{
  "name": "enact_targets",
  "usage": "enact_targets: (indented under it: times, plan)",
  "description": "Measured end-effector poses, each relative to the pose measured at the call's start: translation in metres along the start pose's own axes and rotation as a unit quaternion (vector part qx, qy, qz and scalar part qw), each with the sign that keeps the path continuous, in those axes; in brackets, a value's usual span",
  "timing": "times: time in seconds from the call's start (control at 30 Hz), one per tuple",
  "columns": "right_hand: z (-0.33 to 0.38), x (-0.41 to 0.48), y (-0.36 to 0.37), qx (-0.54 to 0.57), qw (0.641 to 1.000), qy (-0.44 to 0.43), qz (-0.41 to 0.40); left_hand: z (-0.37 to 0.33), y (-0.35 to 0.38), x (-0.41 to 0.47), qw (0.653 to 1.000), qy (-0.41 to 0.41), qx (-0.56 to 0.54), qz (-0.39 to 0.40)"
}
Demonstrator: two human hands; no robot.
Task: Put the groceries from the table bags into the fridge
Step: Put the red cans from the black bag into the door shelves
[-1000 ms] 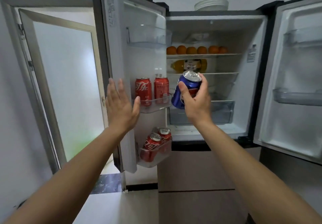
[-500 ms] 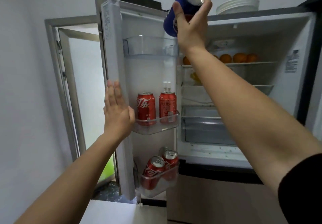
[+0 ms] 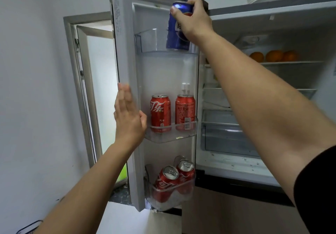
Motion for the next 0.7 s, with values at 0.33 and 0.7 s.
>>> enact_targets:
  times: [0.33, 0.7]
  plan:
    - [-0.009, -0.022, 0.011, -0.052, 0.998, -0.021, -0.026, 0.000, 0.001, -0.002, 0.999, 0.006, -0.052, -0.005]
    - [-0.145, -0.244, 0.033, -0.155, 0.985, -0.027, 0.076, -0.002, -0.001, -0.022, 0.998, 0.009, -0.062, 0.013]
Point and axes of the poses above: each hand's wrist, its own x-axis towards the middle knuckle, its own y-axis out of the palm, z = x × y, the point moved 10 cm from there along x, towards the middle knuckle, and after that the axes turned 4 degrees about -z, right-handed, at the moved point
